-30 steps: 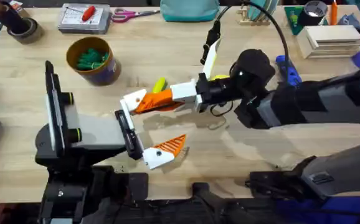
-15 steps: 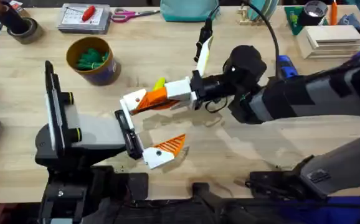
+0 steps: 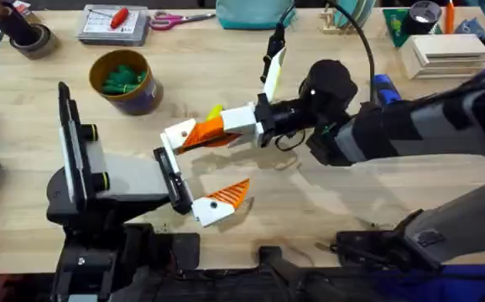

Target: Pick up the gripper from the table and insert it into the empty holder that is missing its gripper. Then pick up a screw, insert it into the mounting hole, and use the screwdriver to tighten it. Finally, clean up the table by picking up the vegetable and placing it into the bucket.

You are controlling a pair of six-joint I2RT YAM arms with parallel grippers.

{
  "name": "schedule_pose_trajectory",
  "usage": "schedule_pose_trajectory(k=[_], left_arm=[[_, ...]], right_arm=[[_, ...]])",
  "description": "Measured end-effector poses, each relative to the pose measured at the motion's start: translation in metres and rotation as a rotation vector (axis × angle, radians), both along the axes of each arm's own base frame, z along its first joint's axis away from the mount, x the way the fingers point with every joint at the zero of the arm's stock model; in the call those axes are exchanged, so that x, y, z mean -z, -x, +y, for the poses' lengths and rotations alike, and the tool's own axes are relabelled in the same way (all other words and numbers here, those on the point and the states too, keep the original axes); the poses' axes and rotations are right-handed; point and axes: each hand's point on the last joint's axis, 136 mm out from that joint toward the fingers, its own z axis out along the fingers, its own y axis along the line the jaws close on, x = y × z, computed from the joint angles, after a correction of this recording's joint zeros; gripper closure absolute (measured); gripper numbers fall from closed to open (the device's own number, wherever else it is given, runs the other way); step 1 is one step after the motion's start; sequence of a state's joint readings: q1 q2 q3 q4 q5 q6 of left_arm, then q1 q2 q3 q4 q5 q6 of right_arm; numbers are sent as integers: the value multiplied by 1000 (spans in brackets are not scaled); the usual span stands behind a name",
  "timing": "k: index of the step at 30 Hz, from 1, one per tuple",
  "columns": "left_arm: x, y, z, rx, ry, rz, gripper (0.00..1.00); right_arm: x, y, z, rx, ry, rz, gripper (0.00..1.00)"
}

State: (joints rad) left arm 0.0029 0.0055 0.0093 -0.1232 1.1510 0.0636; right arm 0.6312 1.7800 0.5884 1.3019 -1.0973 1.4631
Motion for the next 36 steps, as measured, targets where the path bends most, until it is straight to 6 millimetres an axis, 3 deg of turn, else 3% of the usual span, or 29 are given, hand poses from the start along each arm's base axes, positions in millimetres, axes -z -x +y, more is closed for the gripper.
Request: schedule_pose_trajectory(k=[36], left_arm=[[0,1,0,5,1,1,16]], right_arm=[[1,-5,-2,7,4,-6,993]])
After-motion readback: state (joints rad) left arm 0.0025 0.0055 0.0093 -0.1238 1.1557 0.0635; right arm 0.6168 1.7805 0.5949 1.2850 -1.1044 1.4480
